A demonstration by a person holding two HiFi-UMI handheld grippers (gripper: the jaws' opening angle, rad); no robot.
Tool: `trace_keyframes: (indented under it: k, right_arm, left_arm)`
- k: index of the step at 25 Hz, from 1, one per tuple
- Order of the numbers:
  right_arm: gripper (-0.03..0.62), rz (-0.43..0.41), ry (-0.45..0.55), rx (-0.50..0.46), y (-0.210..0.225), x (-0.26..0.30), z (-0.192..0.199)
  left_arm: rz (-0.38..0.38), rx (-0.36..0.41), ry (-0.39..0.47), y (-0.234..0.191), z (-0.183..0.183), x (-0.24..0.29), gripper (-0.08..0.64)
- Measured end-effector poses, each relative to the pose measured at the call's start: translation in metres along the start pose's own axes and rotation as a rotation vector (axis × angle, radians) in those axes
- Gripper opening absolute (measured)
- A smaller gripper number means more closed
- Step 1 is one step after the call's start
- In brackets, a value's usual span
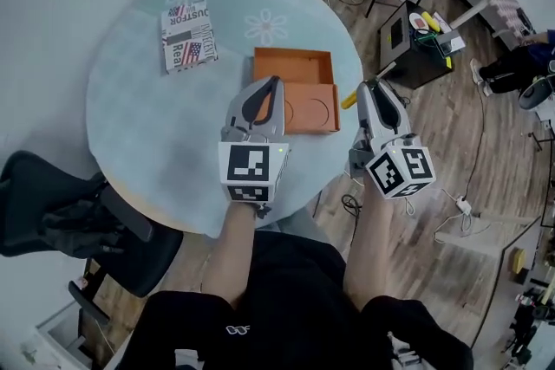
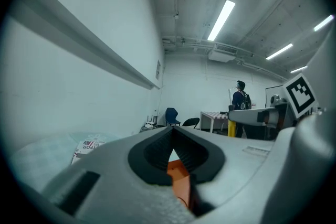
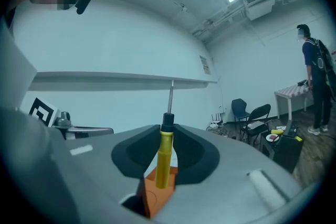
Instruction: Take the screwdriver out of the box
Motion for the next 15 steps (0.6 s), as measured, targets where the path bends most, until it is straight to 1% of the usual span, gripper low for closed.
trace_keyframes:
  k: [8,15]
  right_arm:
    - [0.091,-0.004,-0.028,-0.006,0.006,0.004,0.012]
    - [0.091,-0.046,-0.063,-0.023,-0.001,0.028,0.021]
  left_arm:
    - [-0.010,-0.018,-0.026,-0.002,0.015,0.004,0.002]
    - [-0.071,-0.048,-0.033,-0.031,0.025,0.005,0.002]
Point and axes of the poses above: the fingertips, and each gripper's own axes: x forward along the fingers, y to its right, z out of its underside, the point moved 6 cm from there along -x, backward along the fingers, and after that the axes turned 3 degrees about -x, right-handed, at the moved point
